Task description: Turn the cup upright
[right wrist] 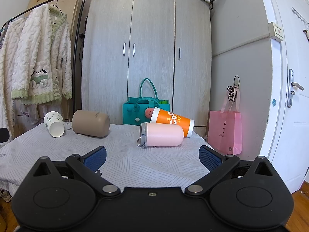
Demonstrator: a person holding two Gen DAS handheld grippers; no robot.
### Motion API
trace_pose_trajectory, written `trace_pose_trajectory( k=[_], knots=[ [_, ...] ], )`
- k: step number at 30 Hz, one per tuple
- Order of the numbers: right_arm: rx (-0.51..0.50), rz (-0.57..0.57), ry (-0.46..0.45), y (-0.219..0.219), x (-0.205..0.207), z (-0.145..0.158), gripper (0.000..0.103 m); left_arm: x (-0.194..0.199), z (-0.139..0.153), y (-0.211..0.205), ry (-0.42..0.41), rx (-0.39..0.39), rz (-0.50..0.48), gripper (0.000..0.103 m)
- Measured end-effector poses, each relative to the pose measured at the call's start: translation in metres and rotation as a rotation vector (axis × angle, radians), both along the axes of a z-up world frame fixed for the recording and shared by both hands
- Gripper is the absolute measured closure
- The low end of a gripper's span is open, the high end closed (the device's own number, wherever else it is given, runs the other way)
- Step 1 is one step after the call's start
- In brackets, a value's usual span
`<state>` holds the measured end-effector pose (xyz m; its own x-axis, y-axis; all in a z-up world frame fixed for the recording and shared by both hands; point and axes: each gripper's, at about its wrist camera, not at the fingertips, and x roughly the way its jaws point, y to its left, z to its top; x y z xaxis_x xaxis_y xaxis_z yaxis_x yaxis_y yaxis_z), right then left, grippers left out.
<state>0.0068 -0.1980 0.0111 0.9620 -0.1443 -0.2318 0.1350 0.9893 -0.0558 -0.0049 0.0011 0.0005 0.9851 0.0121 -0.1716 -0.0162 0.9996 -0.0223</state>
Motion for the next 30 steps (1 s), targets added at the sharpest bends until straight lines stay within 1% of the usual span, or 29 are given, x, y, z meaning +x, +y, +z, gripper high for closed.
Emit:
trace_pose_trajectory(
  k=[30],
  knots=[
    [0.0, -0.002, 0.0, -0.001, 0.0002, 0.0, 0.0, -0.0015, 0.0024, -0.0011, -0.015, -0.001, 0.002, 0.0]
  ],
)
